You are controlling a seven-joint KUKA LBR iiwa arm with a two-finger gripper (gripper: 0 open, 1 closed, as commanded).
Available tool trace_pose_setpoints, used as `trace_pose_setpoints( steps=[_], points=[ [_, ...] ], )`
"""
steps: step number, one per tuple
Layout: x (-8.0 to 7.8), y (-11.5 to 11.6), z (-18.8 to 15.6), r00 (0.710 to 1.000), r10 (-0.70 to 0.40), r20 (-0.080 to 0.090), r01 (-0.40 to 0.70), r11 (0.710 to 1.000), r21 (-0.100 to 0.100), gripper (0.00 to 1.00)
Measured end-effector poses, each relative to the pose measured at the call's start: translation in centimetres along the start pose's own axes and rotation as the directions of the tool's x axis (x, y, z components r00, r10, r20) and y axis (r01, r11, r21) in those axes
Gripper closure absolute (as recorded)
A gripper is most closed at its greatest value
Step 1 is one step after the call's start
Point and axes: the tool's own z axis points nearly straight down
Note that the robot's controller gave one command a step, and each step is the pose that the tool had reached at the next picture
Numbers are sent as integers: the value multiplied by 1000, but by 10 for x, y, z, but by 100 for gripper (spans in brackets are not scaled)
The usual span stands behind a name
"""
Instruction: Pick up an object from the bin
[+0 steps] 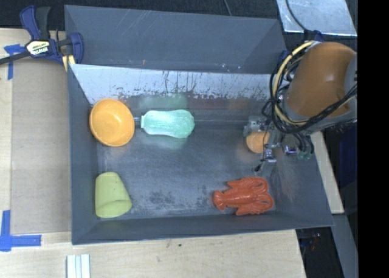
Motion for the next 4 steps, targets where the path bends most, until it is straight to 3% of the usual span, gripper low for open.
trace_pose_setpoints(
  steps=[1, 2, 3, 4],
  points=[
    [-2, 0, -3, 1000, -4, 7, 4, 1000, 1, 0],
    [65, 15, 72, 975, -224, 12, 223, 975, 4, 0],
    [68, 7, 24, 989, -146, 14, 146, 989, 5, 0],
    [66, 14, 64, 978, -208, 12, 208, 978, 3, 0]
  ],
)
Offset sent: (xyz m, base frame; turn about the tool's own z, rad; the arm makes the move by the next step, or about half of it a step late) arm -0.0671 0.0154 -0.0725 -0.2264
